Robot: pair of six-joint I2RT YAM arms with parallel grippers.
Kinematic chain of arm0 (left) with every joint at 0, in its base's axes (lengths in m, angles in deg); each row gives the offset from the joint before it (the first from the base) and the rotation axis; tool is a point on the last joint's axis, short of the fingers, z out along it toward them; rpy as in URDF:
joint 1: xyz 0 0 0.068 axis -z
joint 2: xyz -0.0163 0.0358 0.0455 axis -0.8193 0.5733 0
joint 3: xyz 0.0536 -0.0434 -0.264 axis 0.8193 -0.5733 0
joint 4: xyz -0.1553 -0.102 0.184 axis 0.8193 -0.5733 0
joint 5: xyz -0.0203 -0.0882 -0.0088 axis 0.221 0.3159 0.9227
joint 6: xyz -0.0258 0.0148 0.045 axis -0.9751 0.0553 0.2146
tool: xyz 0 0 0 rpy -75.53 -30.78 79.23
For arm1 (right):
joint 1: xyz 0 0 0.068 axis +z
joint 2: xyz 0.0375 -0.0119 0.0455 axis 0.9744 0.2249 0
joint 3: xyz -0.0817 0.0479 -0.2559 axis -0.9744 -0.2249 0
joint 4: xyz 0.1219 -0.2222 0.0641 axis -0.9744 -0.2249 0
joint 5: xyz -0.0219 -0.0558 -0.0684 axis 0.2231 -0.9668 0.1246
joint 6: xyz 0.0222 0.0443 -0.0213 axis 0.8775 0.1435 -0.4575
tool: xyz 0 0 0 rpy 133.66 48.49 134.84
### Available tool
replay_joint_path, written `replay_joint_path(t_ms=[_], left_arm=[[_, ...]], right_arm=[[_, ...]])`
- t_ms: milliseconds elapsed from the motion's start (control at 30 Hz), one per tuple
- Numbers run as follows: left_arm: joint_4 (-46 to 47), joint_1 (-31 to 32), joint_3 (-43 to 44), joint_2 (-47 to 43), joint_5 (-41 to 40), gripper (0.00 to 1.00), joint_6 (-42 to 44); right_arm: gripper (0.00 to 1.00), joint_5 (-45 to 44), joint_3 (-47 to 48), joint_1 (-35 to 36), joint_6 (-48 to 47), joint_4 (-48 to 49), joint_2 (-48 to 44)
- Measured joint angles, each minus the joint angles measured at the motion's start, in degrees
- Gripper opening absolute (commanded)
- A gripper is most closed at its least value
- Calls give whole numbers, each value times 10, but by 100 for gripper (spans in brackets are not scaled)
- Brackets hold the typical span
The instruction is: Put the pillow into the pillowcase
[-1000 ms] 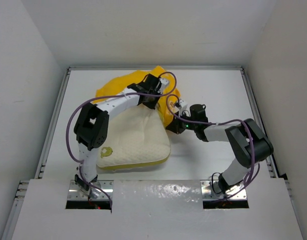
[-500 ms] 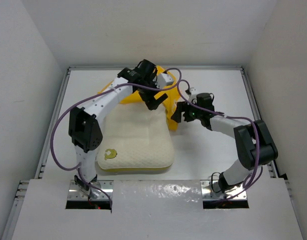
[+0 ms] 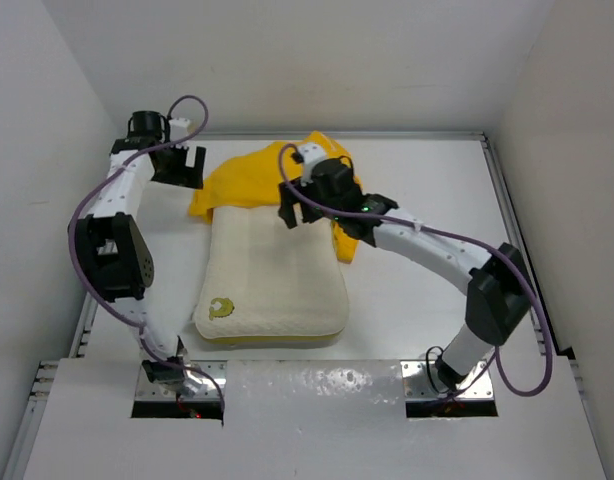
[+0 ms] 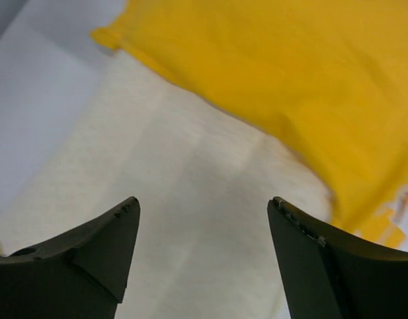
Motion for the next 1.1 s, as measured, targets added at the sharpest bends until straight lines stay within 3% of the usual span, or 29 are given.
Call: replay_joint_path(t_ms=[233,367,533,600,633,667,733,767,800,833,933,1100], left_arm=[[98,0,-75,61,18,97,-65],[134,-11,-82,88,51,88,-67],[149,-17,-99,109,93,65,-64],[151,-20,-117,109,108,49,-63],[151,-21,-125,109,115,42,-62],[150,-21,-133,109,123,29,-60],[148,-23,-146,109,144,16,-56],[146,-24,-150,109,153,0,-55],[145,-24,-153,109,161,0,-54],[145,-24,-155,109,169,0,-50],[143,-26,-156,109,193,0,-45],[138,-38,-170,101,219,0,-25]], right_arm=[[81,-83,198,127,33,-35,162],[83,-130,348,162,78,-94,302],[88,-173,442,186,143,-136,412],[93,-189,442,192,172,-155,430],[93,-195,442,193,186,-159,437],[93,-201,442,194,197,-161,441],[91,-213,451,196,222,-169,450],[86,-218,462,196,234,-175,456],[78,-222,470,196,243,-179,462],[54,-227,480,196,255,-183,469],[0,-236,487,196,280,-187,484],[0,-242,472,190,313,-152,485]])
